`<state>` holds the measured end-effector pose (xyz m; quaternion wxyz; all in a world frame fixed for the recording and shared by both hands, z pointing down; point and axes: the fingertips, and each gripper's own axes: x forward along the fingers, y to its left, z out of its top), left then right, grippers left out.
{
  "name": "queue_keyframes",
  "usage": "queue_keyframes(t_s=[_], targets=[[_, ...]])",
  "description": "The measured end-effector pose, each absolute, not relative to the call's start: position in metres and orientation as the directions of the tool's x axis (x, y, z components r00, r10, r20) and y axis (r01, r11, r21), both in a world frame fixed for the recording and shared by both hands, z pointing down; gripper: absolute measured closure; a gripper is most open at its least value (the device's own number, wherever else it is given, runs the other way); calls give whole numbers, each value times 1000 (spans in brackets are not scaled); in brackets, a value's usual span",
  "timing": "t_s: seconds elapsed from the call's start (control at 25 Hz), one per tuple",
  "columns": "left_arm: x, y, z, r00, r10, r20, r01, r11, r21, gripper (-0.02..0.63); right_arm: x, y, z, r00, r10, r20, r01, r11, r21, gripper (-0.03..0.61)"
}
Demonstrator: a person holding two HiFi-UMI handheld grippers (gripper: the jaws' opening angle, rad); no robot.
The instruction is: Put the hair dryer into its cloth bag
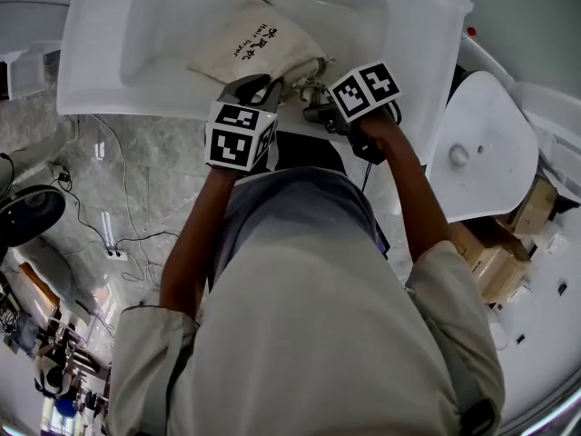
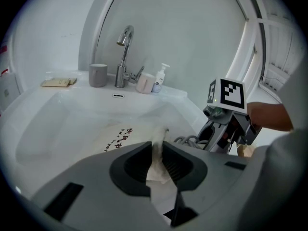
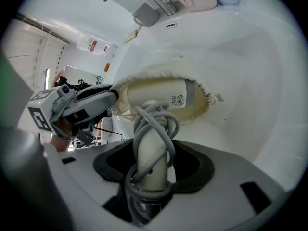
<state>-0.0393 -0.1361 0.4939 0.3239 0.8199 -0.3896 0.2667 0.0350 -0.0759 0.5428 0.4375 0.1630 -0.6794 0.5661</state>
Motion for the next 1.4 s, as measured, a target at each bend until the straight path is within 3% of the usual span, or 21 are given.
queue_keyframes(t_s=[0.24, 1.4], targets=[[-37, -132, 494, 534, -462, 708, -807, -527, 265, 541, 32, -81, 546, -538, 271, 798, -721, 343, -602, 342], [-38, -134, 492, 545, -463, 699, -811, -503, 300, 543, 21, -112, 568, -477, 186, 859, -749, 426, -508, 342]])
